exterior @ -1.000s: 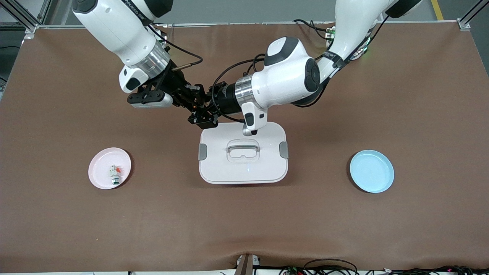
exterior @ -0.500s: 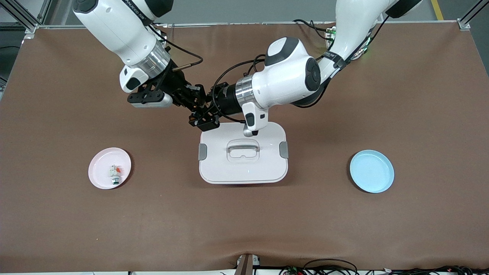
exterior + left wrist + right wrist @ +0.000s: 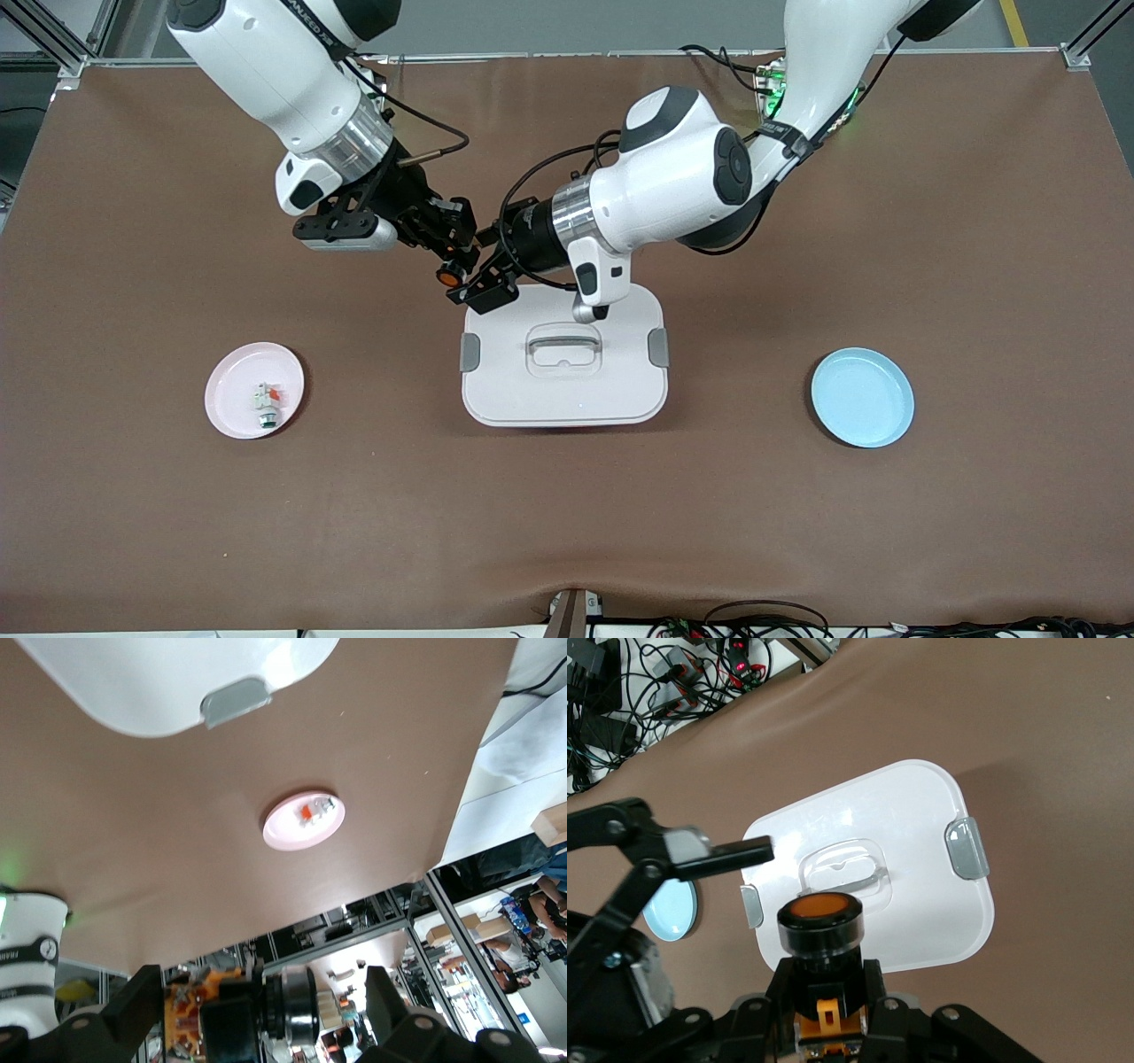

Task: Transfer orange switch to right arm and place
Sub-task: 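Open the left gripper and withdraw it while the right gripper pulls away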

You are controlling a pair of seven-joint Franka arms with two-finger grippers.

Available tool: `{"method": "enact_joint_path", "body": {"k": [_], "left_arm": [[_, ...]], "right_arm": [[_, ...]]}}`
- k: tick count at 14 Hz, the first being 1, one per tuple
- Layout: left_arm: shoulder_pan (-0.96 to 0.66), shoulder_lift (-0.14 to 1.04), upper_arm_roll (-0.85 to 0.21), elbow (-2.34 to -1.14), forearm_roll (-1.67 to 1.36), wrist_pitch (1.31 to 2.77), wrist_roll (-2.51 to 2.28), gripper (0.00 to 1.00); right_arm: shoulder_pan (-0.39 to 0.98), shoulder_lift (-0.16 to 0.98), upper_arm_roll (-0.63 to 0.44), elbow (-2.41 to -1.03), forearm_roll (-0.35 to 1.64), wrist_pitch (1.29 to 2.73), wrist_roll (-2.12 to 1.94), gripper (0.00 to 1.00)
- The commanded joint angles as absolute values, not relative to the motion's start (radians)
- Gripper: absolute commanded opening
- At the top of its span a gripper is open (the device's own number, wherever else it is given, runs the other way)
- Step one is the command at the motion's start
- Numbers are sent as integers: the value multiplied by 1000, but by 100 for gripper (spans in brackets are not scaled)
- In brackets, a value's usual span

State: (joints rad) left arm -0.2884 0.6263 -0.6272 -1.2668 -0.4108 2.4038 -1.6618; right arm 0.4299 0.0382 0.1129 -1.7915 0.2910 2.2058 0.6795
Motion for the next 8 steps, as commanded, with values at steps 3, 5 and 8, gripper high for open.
{"method": "enact_joint_path", "body": {"k": [3, 5, 8], "left_arm": [[-175, 566, -624, -1275, -180, 2294, -1669, 100], [-140, 549, -624, -1278, -38, 2205, -1652, 100], [-114, 526, -624, -1278, 219, 2022, -1580, 100]], "right_arm": [[342, 32, 104, -1773, 278, 2036, 508, 0], [264, 32, 104, -1772, 246, 1944, 412, 0], [171, 29, 104, -1773, 181, 1858, 305, 0]]}}
